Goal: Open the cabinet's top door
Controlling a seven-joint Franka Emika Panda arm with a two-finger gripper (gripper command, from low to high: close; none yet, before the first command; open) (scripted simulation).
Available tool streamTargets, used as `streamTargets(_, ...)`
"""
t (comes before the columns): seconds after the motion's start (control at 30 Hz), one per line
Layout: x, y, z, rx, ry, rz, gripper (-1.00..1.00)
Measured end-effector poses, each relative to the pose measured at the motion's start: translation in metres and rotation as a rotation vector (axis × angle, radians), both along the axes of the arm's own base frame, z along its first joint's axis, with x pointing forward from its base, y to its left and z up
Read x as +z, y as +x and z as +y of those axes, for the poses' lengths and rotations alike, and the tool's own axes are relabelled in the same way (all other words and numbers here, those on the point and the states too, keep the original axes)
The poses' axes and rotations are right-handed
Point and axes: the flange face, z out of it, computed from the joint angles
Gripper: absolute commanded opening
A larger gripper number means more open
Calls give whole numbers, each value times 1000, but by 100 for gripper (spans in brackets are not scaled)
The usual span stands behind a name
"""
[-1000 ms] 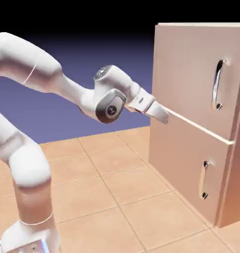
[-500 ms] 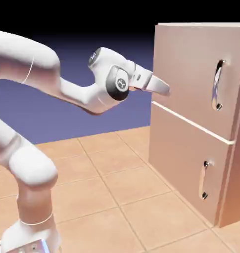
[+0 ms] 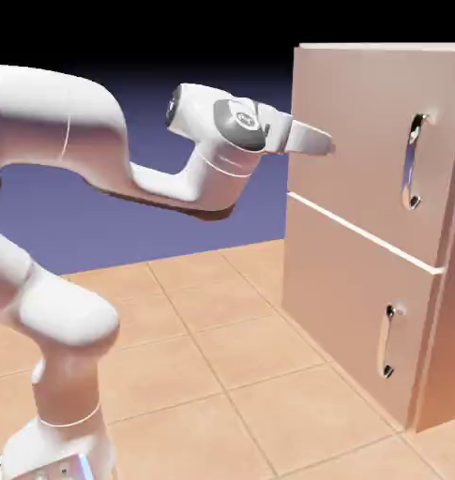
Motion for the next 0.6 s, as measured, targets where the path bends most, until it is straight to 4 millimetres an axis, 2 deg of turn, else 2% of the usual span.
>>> streamTargets(0.3,-1,10,-33,-11,23,-104,0)
streamTargets(0.6,-16,30,-75,-21,46,-190,0)
